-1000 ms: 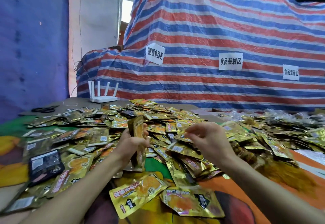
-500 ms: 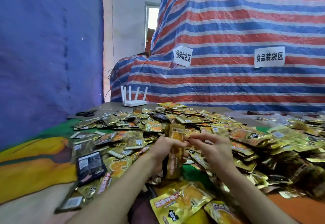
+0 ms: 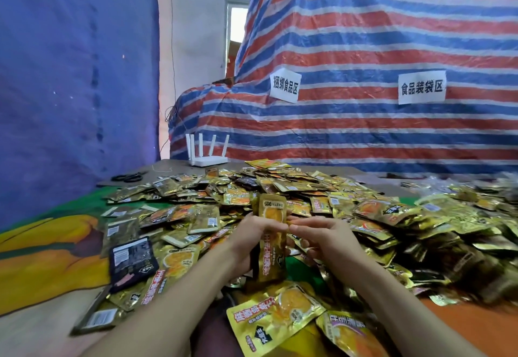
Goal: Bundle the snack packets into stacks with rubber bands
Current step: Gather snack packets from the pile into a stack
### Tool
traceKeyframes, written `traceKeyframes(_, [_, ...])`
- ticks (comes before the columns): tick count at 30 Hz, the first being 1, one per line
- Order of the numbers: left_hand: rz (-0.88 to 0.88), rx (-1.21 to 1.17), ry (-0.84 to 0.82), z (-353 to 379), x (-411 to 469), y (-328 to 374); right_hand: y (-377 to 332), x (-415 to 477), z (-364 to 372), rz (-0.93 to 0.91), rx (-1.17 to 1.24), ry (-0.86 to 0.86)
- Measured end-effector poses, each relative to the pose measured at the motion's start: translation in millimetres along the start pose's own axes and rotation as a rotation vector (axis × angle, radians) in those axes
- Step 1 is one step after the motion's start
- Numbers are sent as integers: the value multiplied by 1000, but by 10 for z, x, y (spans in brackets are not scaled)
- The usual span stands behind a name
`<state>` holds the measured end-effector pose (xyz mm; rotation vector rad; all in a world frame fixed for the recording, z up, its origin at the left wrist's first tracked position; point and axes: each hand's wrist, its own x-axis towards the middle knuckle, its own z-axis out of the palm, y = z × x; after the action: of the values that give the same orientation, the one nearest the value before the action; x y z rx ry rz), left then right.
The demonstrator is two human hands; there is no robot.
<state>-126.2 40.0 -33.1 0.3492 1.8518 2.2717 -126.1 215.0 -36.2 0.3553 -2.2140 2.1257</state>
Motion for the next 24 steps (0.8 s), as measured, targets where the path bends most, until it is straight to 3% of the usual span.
traceKeyframes(6, [-22, 9, 33, -10, 24, -8, 1, 13, -3, -23, 40, 74])
traceKeyframes(12, [-71, -108, -197, -58, -18, 20, -3, 39, -34, -40, 58, 50])
traceKeyframes(18, [5, -345, -271, -85, -5, 22, -46, 19, -22, -77, 43, -145])
traceKeyframes(21, [-2, -369, -291, -79, -17, 33, -92, -16, 20, -86, 140, -247])
traceKeyframes(24, [-41, -333, -331, -80, -18, 29, -105, -16, -11, -94, 228, -244])
